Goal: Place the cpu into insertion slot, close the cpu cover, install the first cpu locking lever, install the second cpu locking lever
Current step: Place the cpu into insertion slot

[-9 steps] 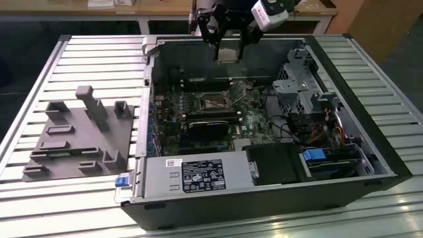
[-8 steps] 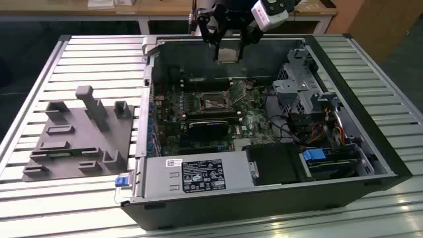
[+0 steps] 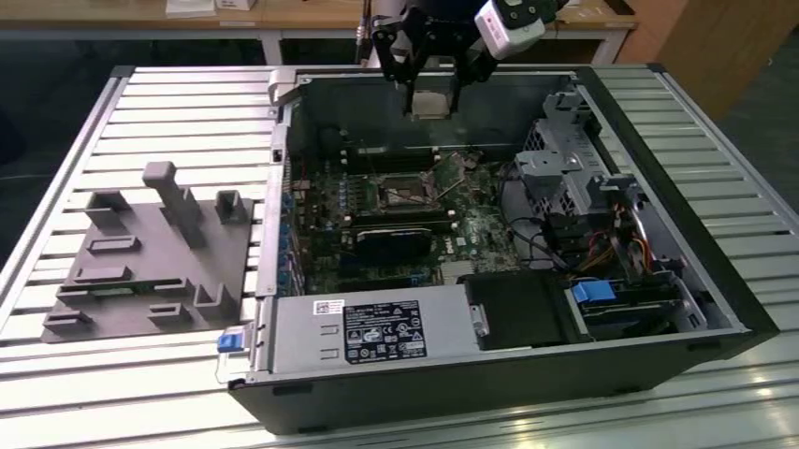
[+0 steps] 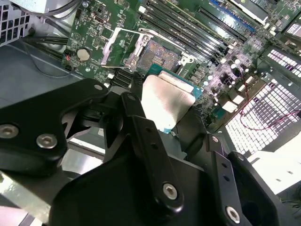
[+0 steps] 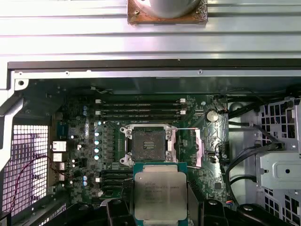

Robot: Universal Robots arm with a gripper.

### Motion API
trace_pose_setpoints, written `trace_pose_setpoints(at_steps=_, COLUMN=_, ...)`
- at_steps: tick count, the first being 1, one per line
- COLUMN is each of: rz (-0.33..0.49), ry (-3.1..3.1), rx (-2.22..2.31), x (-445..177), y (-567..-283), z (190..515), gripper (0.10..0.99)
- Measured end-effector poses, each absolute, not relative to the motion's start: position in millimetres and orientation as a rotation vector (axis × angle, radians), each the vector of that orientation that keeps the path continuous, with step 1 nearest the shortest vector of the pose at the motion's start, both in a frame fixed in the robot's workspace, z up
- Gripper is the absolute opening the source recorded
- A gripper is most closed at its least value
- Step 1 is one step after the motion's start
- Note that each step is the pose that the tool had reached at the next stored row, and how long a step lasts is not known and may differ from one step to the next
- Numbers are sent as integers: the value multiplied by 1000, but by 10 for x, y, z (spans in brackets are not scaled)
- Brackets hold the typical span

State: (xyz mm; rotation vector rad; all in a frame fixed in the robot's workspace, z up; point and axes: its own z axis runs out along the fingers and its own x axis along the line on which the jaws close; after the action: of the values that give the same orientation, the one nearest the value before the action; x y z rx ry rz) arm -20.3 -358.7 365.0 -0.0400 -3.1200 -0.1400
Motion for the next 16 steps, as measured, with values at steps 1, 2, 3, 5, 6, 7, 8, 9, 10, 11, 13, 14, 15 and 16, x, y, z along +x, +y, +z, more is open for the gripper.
trace_pose_setpoints(at_steps=1, rz=-140, ry=-3120, rx=-40, x=-203, y=-3587, z=3650, gripper=537)
trace_pose_setpoints(at_steps=2, rz=-140, ry=-3120, rx=-40, x=-203, y=-3587, z=3650, gripper=537)
trace_pose_setpoints(at_steps=3, rz=-140, ry=-3120, rx=-40, x=-203, y=-3586, z=3648, gripper=537)
trace_pose_setpoints(at_steps=5, rz=-140, ry=-3120, rx=-40, x=-203, y=-3587, z=3636, gripper=537)
trace_pose_setpoints(at_steps=6, rz=-140, ry=-3120, rx=-40, x=-203, y=-3587, z=3626, gripper=537)
trace_pose_setpoints(at_steps=7, rz=-140, ry=-3120, rx=-40, x=-203, y=-3587, z=3614, gripper=537)
trace_pose_setpoints(at_steps=8, rz=-140, ry=-3120, rx=-40, x=-203, y=-3587, z=3601, gripper=537)
trace_pose_setpoints(at_steps=9, rz=-140, ry=-3120, rx=-40, x=-203, y=-3587, z=3587, gripper=537)
trace_pose_setpoints(at_steps=10, rz=-140, ry=-3120, rx=-40, x=-203, y=-3587, z=3572, gripper=537)
trace_pose_setpoints(at_steps=11, rz=-140, ry=-3120, rx=-40, x=-204, y=-3587, z=3557, gripper=537)
trace_pose_setpoints(at_steps=13, rz=-140, ry=-3120, rx=-40, x=-205, y=-3586, z=3523, gripper=537)
trace_pose_setpoints(at_steps=14, rz=-140, ry=-3120, rx=-40, x=-207, y=-3585, z=3505, gripper=537)
trace_pose_setpoints(at_steps=15, rz=-140, ry=-3120, rx=-40, x=-209, y=-3581, z=3489, gripper=537)
trace_pose_setpoints(at_steps=16, rz=-140, ry=-3120, rx=-40, x=-212, y=-3576, z=3472, gripper=537)
